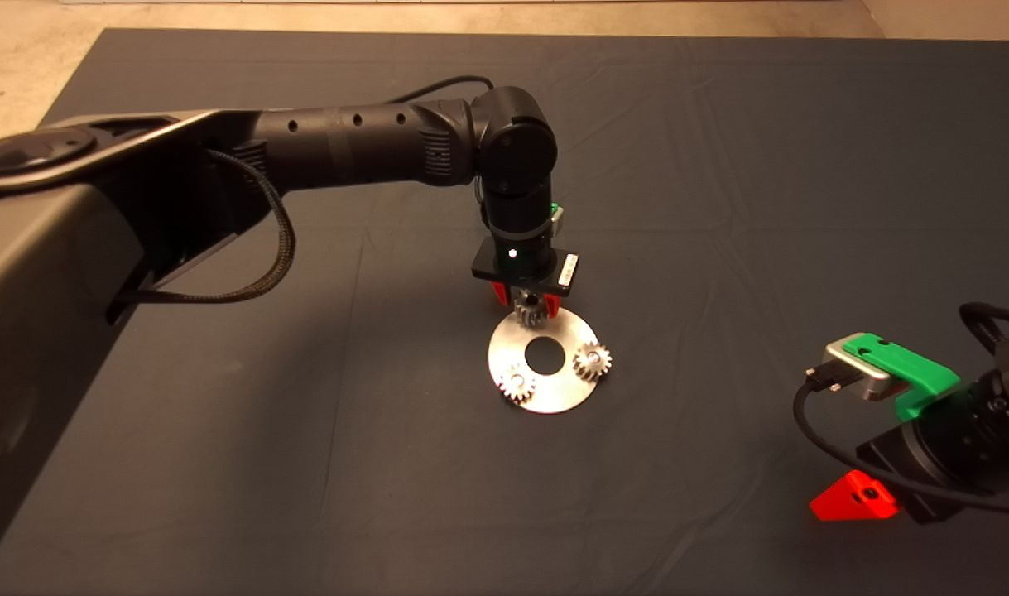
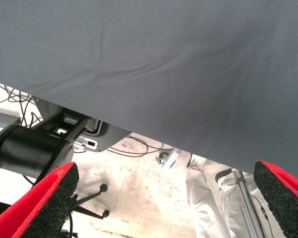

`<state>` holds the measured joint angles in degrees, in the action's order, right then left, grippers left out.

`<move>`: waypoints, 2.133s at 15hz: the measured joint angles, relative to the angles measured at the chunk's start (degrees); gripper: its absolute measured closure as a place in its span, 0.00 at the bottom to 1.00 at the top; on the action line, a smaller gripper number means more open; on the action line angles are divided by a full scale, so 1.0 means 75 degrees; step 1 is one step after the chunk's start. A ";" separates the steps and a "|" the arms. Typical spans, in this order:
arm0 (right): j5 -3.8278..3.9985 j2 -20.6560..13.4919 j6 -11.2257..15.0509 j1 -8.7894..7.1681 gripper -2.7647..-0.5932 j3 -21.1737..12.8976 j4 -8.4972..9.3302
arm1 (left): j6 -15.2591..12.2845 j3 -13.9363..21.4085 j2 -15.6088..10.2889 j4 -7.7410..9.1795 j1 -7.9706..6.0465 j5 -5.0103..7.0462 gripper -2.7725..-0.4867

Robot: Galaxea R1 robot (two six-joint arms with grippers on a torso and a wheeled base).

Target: Install three planetary gears onto the carrier pins

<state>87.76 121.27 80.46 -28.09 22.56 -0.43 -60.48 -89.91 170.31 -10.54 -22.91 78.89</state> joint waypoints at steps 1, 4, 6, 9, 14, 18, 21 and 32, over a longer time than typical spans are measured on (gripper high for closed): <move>0.0000 0.0000 0.0000 0.0000 0.07 0.0000 0.0001 | 0.0005 -0.0008 0.0000 0.0003 -0.0039 -0.0008 0.57; 0.0000 0.0000 0.0002 0.0000 0.07 0.0000 -0.0001 | 0.0011 -0.0099 -0.0003 -0.0023 -0.0044 0.0003 0.51; -0.0002 0.0002 0.0001 -0.0002 0.07 0.0000 -0.0001 | 0.0011 -0.0099 -0.0003 -0.0023 -0.0044 0.0007 0.51; 0.0000 0.0002 0.0000 0.0000 0.07 0.0000 -0.0001 | 0.0011 -0.0099 0.0000 -0.0023 -0.0050 0.0003 0.45; -0.0003 0.0000 0.0003 0.0000 0.07 0.0000 -0.0001 | 0.0011 -0.0143 -0.0003 0.0039 -0.0708 0.0018 0.37; -0.0003 0.0000 0.0001 0.0000 0.07 0.0000 -0.0001 | 0.0005 -0.0185 -0.0003 0.0125 -0.0910 0.0317 0.32; 0.0003 -0.0007 0.0001 0.0000 0.07 0.0000 -0.0001 | -0.0106 -0.0196 -0.0044 0.0127 -0.0910 0.1069 0.26; -0.0008 -0.0036 0.0088 -0.0010 0.07 -0.0007 -0.0001 | -0.2786 0.3897 -0.2277 0.0073 -0.0913 0.1204 0.26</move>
<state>87.70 121.00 81.12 -28.16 22.52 -0.44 -81.37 -60.68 153.24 -10.00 -29.76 87.92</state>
